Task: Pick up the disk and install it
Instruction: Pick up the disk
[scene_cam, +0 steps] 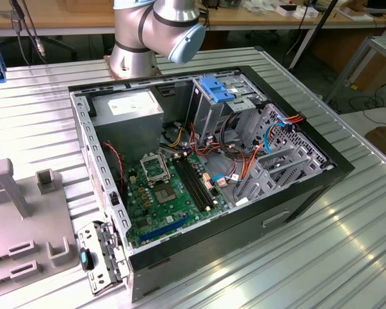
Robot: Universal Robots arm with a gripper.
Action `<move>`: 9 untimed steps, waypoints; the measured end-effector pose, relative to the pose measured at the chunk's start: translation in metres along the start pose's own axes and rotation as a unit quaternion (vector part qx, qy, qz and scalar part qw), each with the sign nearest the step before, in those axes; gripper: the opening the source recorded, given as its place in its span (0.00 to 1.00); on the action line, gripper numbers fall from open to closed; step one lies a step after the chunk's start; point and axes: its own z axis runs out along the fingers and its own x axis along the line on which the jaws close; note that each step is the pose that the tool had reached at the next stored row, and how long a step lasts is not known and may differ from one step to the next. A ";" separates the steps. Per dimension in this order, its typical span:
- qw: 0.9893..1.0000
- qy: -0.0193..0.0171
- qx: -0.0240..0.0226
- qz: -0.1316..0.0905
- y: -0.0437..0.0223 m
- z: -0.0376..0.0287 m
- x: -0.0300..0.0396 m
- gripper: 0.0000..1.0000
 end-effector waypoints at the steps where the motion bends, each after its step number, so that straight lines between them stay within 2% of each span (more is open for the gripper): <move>1: 1.000 0.000 0.000 0.000 -0.0024 0.0001 -0.0001 0.37; 5: 1.000 0.000 0.000 0.000 -0.0161 0.0004 -0.0005 0.37; 9: 1.000 0.000 0.000 0.000 -0.0236 0.0006 -0.0008 0.37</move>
